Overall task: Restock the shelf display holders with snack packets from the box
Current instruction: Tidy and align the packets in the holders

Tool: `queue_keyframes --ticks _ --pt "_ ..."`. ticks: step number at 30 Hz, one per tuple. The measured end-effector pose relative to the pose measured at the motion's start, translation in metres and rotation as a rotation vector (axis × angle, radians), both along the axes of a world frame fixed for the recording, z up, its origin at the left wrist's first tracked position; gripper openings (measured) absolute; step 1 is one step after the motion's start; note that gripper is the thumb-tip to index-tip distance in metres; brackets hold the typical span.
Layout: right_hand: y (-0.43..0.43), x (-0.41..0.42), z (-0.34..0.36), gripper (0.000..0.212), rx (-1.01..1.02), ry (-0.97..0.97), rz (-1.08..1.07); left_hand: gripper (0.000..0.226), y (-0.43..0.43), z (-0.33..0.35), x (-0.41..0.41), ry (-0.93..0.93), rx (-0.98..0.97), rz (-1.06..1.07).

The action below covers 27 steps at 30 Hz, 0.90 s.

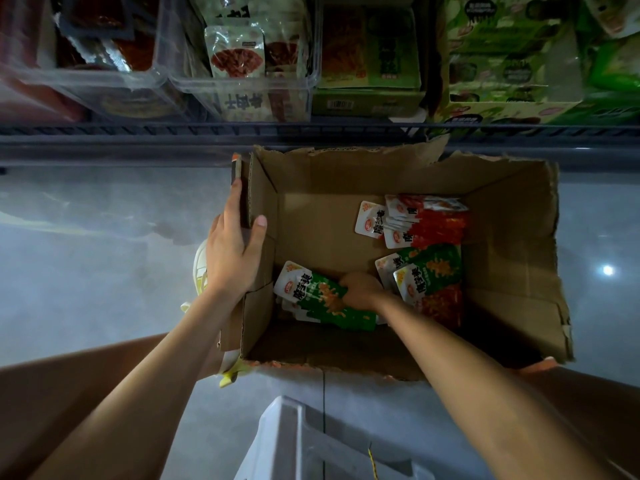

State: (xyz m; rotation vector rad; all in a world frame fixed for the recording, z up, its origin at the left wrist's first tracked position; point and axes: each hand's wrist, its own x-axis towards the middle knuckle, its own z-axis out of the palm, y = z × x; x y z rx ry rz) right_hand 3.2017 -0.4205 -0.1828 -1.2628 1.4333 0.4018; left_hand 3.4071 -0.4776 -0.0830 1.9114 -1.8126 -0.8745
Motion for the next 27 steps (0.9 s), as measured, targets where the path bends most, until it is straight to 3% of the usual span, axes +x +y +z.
queue_keyframes --ticks 6,10,12,14,18,21,27 --pt "0.009 -0.020 0.042 0.025 -0.037 -0.205 -0.657 0.061 -0.001 0.013 -0.005 -0.067 0.020 0.008" --pt "0.009 -0.031 0.089 0.014 -0.077 -0.380 -1.040 0.054 0.007 0.036 -0.017 -0.187 -0.124 0.010" --pt "0.007 -0.034 0.116 0.013 -0.111 -0.451 -1.184 0.047 0.012 0.054 -0.031 -0.134 -0.176 0.021" --pt "0.005 -0.036 0.146 0.011 -0.157 -0.494 -1.274 0.042 0.018 0.073 -0.049 0.003 -0.110 0.007" --pt "0.003 -0.038 0.212 0.011 -0.265 -0.600 -1.321 0.045 0.025 0.121 -0.085 0.515 0.351 -0.013" --pt "0.006 -0.039 0.263 0.020 -0.396 -0.630 -1.246 0.019 0.023 0.162 -0.102 0.916 0.456 0.077" --pt "0.005 -0.037 0.356 0.035 -0.825 -0.434 -0.807 0.030 0.019 0.234 -0.123 0.981 0.265 0.037"
